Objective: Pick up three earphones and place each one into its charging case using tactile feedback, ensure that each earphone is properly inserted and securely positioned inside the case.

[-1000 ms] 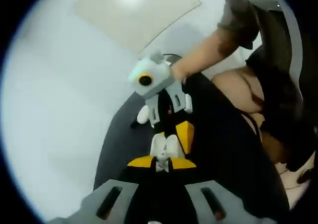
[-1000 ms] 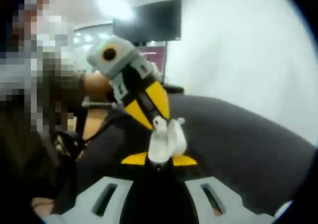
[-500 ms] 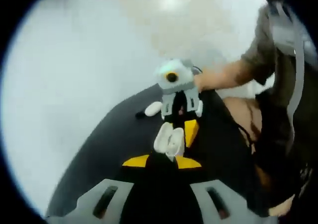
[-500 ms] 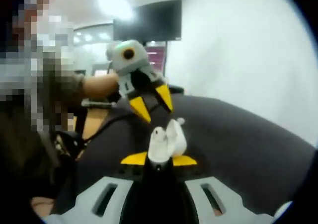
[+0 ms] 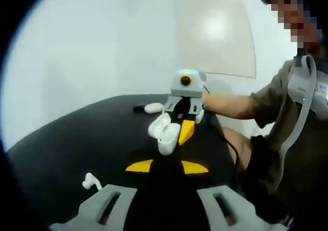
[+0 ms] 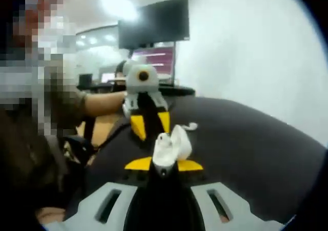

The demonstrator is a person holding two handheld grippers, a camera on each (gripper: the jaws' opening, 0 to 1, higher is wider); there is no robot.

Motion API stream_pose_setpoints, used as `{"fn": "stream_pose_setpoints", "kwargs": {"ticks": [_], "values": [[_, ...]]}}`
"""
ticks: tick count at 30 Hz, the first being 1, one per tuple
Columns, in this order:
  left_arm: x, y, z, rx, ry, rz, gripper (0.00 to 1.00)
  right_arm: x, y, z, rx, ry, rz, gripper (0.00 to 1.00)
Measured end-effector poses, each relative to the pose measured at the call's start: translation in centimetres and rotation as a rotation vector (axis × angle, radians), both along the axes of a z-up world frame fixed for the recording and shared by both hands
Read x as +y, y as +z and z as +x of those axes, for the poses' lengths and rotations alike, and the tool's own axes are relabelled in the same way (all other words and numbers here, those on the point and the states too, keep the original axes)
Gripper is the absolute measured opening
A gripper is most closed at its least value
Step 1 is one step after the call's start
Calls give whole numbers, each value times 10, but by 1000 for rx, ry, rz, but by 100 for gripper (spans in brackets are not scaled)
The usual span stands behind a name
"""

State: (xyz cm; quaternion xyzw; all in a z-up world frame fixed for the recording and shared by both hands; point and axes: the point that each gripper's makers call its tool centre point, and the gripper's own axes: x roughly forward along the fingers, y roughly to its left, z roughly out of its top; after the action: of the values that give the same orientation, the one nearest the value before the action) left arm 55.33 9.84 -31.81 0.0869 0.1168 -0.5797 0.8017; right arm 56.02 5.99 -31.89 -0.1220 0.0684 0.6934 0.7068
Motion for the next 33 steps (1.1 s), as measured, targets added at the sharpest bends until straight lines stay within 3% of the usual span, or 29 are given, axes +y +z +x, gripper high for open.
{"fn": "stream_pose_setpoints", "kwargs": {"ticks": [2,8,17,20,22,24,26,28,31,33], "values": [[0,-1,0,9,-7,-7,24,3,-5,-3,-36,17,-45,17],[-7,-6,-6,-22,-38,12,18,21,-6,-16,-57,105,-54,18],[-13,-5,-8,-52,-39,17,14,27,-7,-17,-23,136,-55,18],[-14,-3,-8,-23,-45,13,13,17,-10,-12,19,97,-123,23],[-14,-3,-9,-17,-43,13,13,5,-1,-9,15,86,-111,32],[-16,-3,-9,-33,-42,17,13,-1,24,-7,28,74,-11,29],[-17,-2,-9,-63,-44,24,13,-6,60,2,76,27,127,28],[-17,-1,-9,-74,-44,25,13,-1,91,30,143,-109,219,27],[-17,-1,-8,-75,-46,22,13,19,87,69,274,-305,140,24],[-16,0,-7,-64,-47,17,13,41,75,76,266,-308,52,23]]}}
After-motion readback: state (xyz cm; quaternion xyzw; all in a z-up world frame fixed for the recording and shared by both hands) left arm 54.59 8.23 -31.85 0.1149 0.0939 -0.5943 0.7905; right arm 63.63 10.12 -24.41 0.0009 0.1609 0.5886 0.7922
